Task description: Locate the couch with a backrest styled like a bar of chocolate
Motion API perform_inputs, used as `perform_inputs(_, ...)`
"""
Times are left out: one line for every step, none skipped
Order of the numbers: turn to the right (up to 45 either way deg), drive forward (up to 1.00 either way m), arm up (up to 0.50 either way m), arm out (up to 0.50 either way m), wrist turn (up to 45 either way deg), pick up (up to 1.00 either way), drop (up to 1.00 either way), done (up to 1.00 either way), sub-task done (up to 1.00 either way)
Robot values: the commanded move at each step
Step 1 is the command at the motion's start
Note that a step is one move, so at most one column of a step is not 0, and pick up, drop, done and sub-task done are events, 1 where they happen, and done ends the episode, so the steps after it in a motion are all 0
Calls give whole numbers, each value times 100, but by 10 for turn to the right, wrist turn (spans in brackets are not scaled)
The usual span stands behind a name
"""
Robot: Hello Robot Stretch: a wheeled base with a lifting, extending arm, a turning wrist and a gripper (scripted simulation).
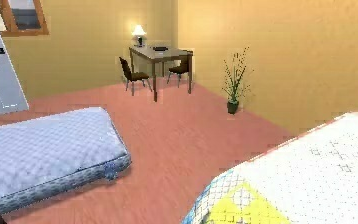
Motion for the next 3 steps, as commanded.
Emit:
perform_inputs(-180,0,0,0,0,0,0,0,0)
perform_inputs(0,75,0,0,0,0,0,0,0)
perform_inputs(-420,0,0,0,0,0,0,0,0)
